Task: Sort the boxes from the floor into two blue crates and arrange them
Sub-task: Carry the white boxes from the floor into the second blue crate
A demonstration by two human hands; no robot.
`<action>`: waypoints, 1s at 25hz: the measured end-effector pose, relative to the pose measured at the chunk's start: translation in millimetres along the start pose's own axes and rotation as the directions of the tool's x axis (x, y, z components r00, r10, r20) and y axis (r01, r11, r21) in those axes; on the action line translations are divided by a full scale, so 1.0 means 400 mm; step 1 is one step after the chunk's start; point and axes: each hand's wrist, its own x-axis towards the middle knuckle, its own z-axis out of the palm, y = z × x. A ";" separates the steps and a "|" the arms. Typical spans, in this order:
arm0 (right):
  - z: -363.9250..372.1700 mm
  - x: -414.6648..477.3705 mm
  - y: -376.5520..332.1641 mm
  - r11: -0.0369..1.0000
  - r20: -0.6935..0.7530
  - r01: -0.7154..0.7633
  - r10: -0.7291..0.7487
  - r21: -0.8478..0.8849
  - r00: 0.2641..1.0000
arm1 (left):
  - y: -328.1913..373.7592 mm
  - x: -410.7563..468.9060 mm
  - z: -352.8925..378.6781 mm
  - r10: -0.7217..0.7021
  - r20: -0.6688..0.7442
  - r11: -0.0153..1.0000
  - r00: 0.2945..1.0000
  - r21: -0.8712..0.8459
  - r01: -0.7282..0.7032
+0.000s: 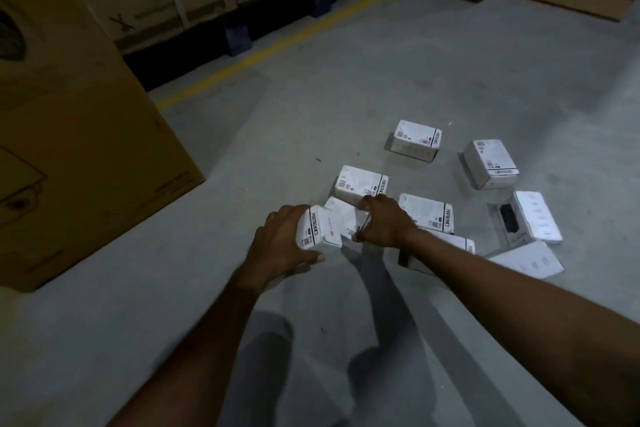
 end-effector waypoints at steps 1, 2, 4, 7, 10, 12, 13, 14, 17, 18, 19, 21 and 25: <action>0.012 -0.006 -0.013 0.999 -0.021 0.032 -0.031 0.033 0.999 | -0.009 0.001 0.005 -0.024 -0.015 1.000 1.000 0.003 0.024; 0.020 -0.013 -0.024 0.995 -0.035 0.092 -0.090 0.042 0.995 | -0.015 0.005 0.013 -0.046 -0.044 0.999 0.998 0.004 0.046; 0.037 -0.027 -0.037 0.978 -0.017 0.209 -0.209 -0.015 0.978 | -0.019 0.006 0.032 -0.087 -0.079 0.996 0.993 -0.032 0.085; 0.046 -0.044 -0.042 0.981 -0.025 0.193 -0.193 0.003 0.981 | -0.004 -0.016 0.025 -0.112 -0.099 0.990 0.989 -0.094 0.103; 0.035 -0.029 -0.042 0.937 -0.098 0.026 0.009 0.348 0.995 | 0.001 -0.019 0.010 -0.183 -0.163 0.942 0.969 -0.310 0.126; 0.021 -0.010 -0.056 0.656 0.016 -0.107 0.142 0.747 0.990 | 0.007 -0.010 -0.002 -0.234 -0.171 0.860 0.957 -0.496 0.122; 0.021 -0.003 -0.065 0.466 0.108 -0.160 0.136 0.870 0.985 | 0.011 -0.002 -0.006 -0.254 -0.168 0.807 0.952 -0.580 0.113; 0.019 0.001 -0.076 0.305 0.167 -0.194 0.112 0.932 0.980 | 0.019 0.006 -0.012 -0.270 -0.170 0.754 0.948 -0.650 0.098; 0.013 0.001 -0.107 0.078 0.207 -0.208 0.020 0.975 0.978 | 0.053 0.034 -0.024 -0.347 -0.174 0.687 0.921 -0.716 0.123; 0.011 0.004 -0.113 0.072 0.187 -0.187 0.002 0.980 0.982 | 0.068 0.039 -0.026 -0.363 -0.172 0.667 0.916 -0.734 0.126; 0.009 0.006 -0.117 0.088 0.165 -0.164 -0.006 0.982 0.986 | 0.083 0.040 -0.028 -0.361 -0.179 0.651 0.915 -0.751 0.109; 0.005 0.008 -0.121 0.112 0.131 -0.129 -0.005 0.985 0.991 | 0.095 0.037 -0.028 -0.317 -0.243 0.678 0.917 -0.733 0.041; 0.005 0.008 -0.114 0.064 0.116 -0.119 0.041 0.991 0.992 | 0.083 0.037 -0.038 -0.253 -0.420 0.844 0.872 -0.537 -0.013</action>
